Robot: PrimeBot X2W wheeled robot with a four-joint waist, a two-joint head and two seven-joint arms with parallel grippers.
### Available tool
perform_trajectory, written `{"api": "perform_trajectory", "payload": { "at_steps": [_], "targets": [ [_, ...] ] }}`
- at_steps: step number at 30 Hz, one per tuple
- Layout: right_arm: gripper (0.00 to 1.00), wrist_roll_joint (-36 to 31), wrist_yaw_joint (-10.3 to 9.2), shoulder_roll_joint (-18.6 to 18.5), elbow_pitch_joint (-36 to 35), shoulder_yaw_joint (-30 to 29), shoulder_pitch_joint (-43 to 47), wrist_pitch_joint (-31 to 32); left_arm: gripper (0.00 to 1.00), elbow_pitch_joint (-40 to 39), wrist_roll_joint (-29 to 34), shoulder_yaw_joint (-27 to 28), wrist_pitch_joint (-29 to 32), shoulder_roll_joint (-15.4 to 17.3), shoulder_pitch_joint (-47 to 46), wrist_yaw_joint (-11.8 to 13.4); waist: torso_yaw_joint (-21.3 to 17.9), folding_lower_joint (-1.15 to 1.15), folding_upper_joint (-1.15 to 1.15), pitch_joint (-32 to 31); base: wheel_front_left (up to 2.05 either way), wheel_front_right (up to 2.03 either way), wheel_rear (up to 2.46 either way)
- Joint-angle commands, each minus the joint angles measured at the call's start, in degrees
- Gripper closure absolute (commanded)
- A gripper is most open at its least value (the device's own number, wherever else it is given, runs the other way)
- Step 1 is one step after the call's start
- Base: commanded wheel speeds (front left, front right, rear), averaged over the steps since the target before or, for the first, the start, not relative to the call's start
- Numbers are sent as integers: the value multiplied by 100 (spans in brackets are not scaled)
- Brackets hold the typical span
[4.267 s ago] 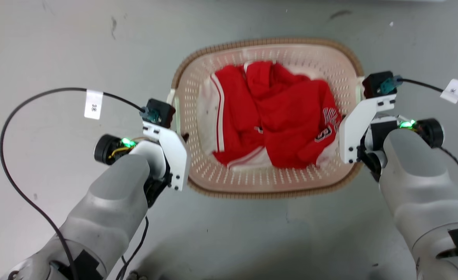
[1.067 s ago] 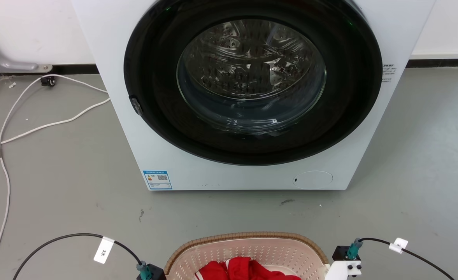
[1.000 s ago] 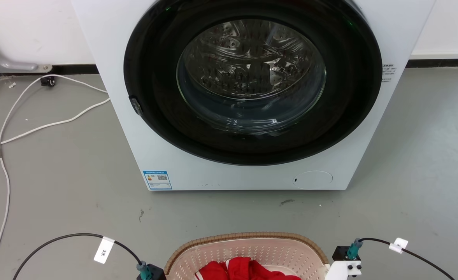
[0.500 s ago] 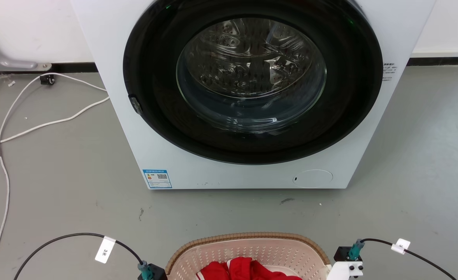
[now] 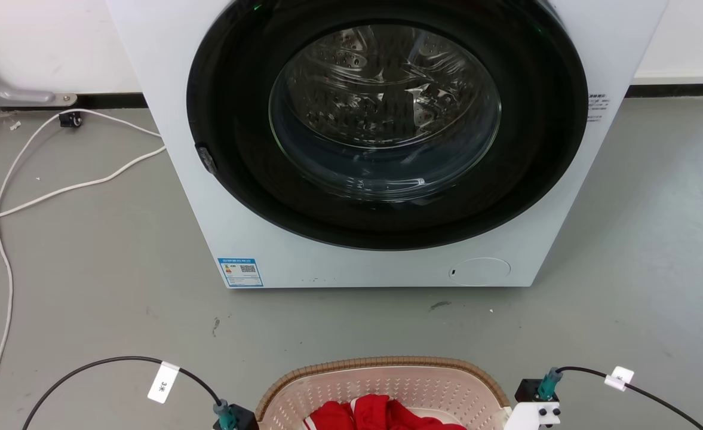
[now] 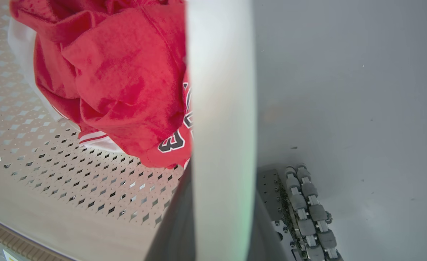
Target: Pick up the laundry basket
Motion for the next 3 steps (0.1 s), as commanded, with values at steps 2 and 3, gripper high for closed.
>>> {"api": "perform_trajectory", "payload": {
  "at_steps": [2, 3],
  "targets": [
    [100, -53, 4, -108, -141, -60, 55, 51, 100, 33, 39, -37, 55, 143, -23, 11, 2, 0, 0, 14, 0, 0, 0],
    [100, -72, 4, -108, -191, -78, 77, 76, 100, 27, 37, -38, 65, 145, -26, 14, 3, 0, 0, 20, 0, 0, 0]
  ]
}}
